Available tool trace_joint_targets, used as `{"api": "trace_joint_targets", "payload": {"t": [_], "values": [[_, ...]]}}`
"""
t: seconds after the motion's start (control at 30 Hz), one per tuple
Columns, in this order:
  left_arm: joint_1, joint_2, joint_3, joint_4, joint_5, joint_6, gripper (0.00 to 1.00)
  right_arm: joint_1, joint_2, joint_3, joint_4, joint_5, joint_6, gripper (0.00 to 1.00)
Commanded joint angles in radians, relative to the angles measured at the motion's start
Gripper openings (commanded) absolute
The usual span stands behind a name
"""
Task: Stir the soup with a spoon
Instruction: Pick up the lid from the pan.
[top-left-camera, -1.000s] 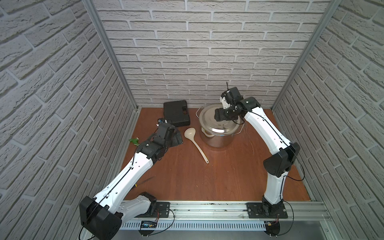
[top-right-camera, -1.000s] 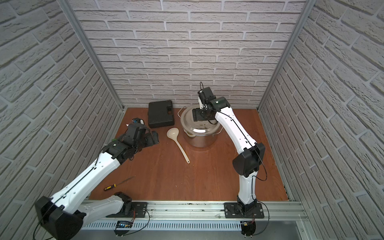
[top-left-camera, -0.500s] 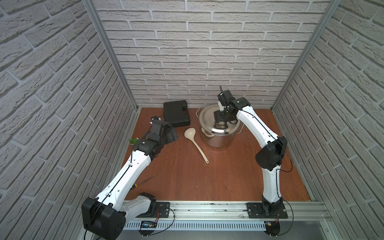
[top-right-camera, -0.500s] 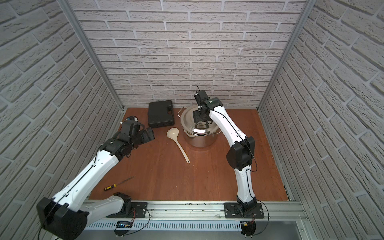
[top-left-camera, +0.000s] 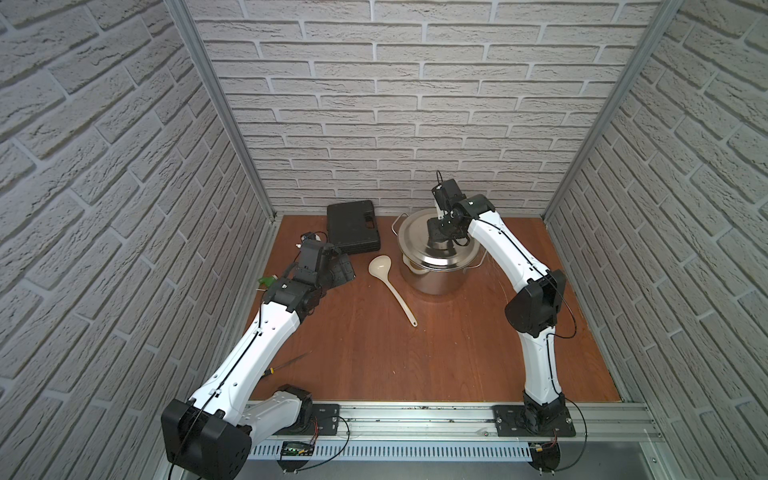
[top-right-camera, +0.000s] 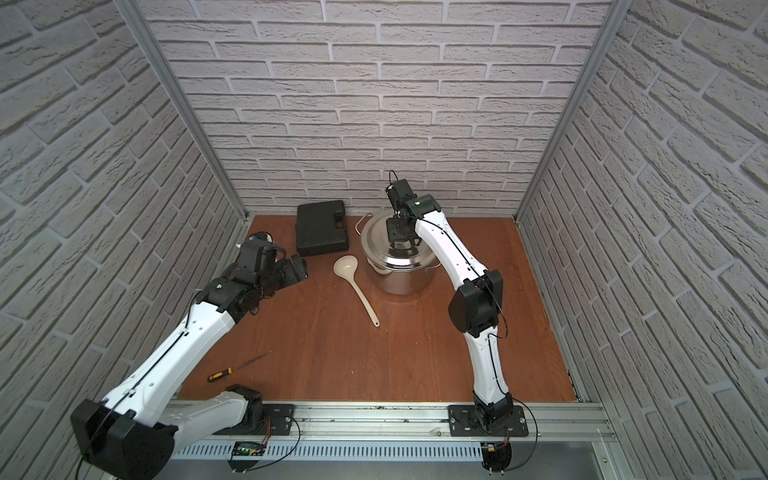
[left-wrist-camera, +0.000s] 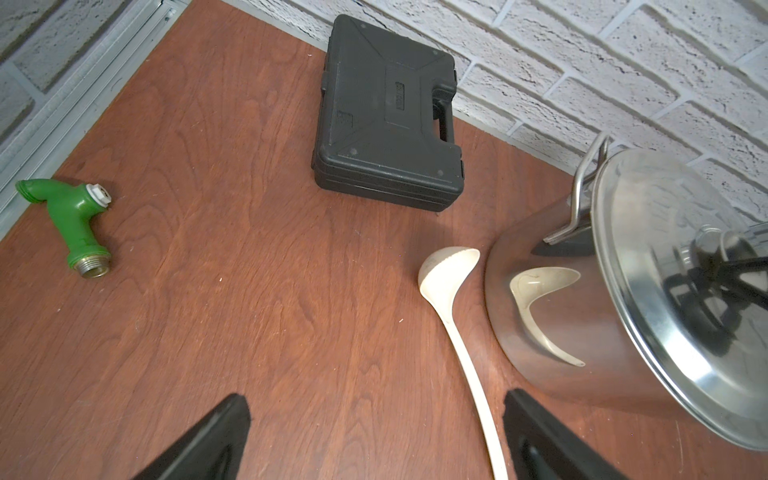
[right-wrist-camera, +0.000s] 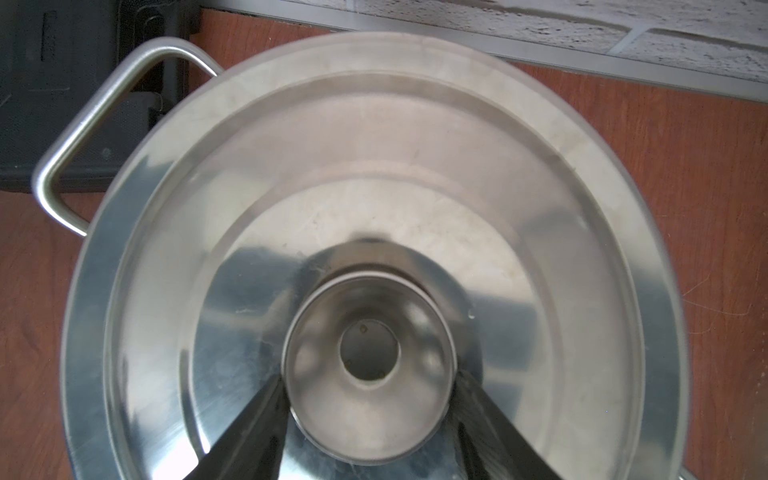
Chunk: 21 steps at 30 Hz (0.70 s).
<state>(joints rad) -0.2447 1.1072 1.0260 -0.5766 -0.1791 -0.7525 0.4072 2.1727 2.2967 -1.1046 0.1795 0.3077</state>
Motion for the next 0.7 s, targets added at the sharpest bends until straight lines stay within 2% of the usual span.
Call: {"api": "trace_joint_targets", "payload": {"t": [0.0,0.17,0.23,0.27,0.37,0.67], "values": [[0.006,-0.018,-0.006,0.013,0.004,0.008,0.98,0.004,0.034,0.029,0.037,0.009,0.02,0.6],[0.006,-0.012,-0.006,0.017,0.012,0.006,0.98,0.005,0.044,0.029,0.045,0.002,0.02,0.54],[0.007,-0.008,-0.004,0.017,0.015,0.004,0.98,0.004,0.045,0.029,0.053,0.0,0.016,0.45],[0.006,-0.006,-0.004,0.018,0.015,0.004,0.98,0.005,0.043,0.029,0.055,-0.002,0.016,0.47],[0.006,-0.001,-0.004,0.02,0.021,0.0,0.98,0.005,0.038,0.029,0.064,0.001,0.022,0.64],[0.007,-0.019,-0.022,0.015,0.021,-0.02,0.98,0.005,0.047,0.03,0.084,0.018,0.015,0.67]]}}
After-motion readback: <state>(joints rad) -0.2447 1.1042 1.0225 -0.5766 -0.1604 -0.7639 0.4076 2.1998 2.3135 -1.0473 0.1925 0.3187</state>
